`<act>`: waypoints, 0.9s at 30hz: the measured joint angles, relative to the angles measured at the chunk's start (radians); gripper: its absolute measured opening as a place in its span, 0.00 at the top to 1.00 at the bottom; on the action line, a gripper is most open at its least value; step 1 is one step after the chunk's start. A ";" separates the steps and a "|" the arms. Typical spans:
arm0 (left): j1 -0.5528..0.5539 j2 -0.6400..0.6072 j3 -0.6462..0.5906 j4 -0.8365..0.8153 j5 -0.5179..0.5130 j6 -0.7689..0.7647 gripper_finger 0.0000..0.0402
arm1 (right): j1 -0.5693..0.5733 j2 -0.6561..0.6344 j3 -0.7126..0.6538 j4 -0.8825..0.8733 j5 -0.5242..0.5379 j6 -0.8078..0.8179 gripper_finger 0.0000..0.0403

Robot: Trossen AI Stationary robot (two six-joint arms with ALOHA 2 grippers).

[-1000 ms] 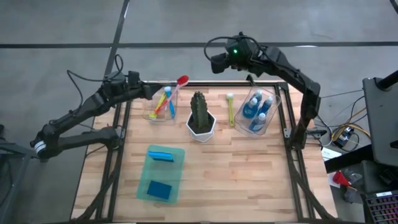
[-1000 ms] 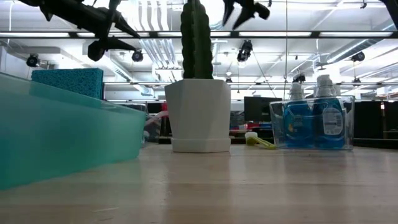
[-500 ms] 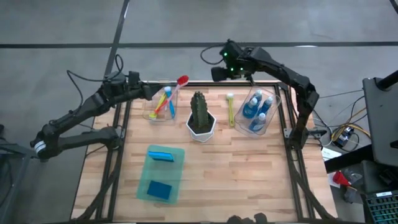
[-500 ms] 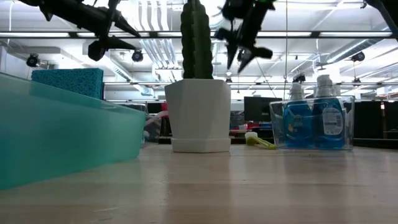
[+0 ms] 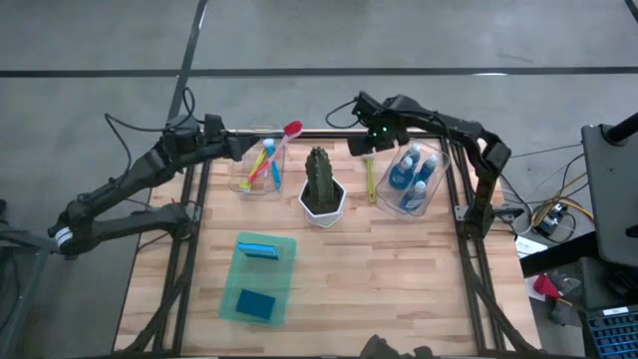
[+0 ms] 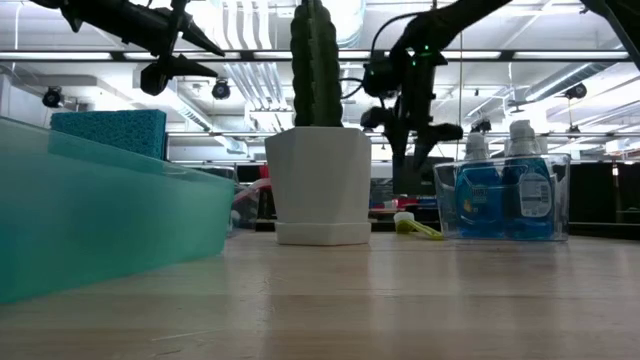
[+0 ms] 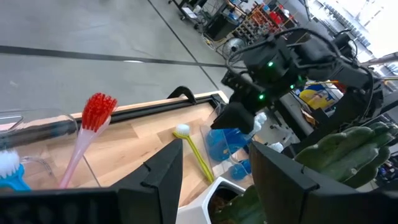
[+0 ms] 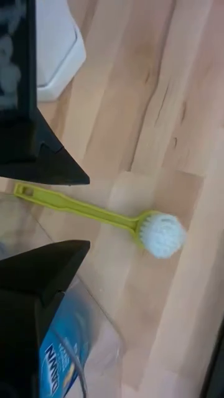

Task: Pick & Place Kitchen Sink Supplies
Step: Put the light green dishwashing brush into the left transparent bin

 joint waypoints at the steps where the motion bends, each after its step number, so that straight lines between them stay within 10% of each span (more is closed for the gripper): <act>1: 0.000 0.000 0.000 0.000 0.000 0.001 0.56 | 0.000 0.000 -0.014 0.011 -0.002 -0.001 0.63; 27: 0.000 -0.005 0.000 0.000 0.018 -0.011 0.56 | 0.007 0.131 -0.131 0.171 -0.050 0.017 0.59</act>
